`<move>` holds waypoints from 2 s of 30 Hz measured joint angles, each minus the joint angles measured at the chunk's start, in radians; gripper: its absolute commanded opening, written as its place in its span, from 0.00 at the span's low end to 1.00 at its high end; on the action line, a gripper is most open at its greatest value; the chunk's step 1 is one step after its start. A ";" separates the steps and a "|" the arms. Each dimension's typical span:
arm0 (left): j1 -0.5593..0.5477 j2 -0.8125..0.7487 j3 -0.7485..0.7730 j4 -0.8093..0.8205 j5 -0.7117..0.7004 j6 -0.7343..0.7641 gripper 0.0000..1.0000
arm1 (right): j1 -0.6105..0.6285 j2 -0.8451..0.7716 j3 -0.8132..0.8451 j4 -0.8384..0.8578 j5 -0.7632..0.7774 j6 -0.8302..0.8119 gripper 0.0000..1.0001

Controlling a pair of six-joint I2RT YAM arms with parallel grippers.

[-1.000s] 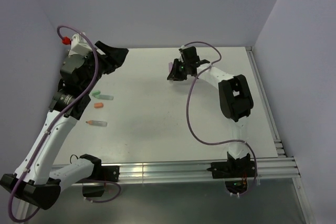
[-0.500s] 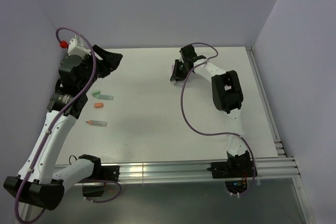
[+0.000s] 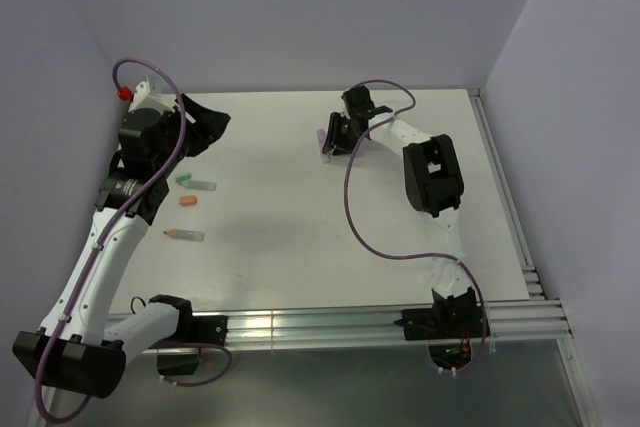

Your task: Insert the pens into the pen caps

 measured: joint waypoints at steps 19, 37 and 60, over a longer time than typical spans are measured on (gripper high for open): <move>0.185 0.114 -0.114 -0.202 -0.280 -0.193 0.72 | 0.003 -0.655 -0.599 0.221 0.045 0.041 0.51; 0.385 0.194 -0.389 -0.385 -0.344 -0.438 0.75 | 0.030 -0.813 -0.816 0.360 -0.110 0.063 0.52; 0.385 0.402 -0.396 -0.386 -0.345 -0.490 0.59 | 0.023 -0.839 -0.832 0.399 -0.134 0.079 0.52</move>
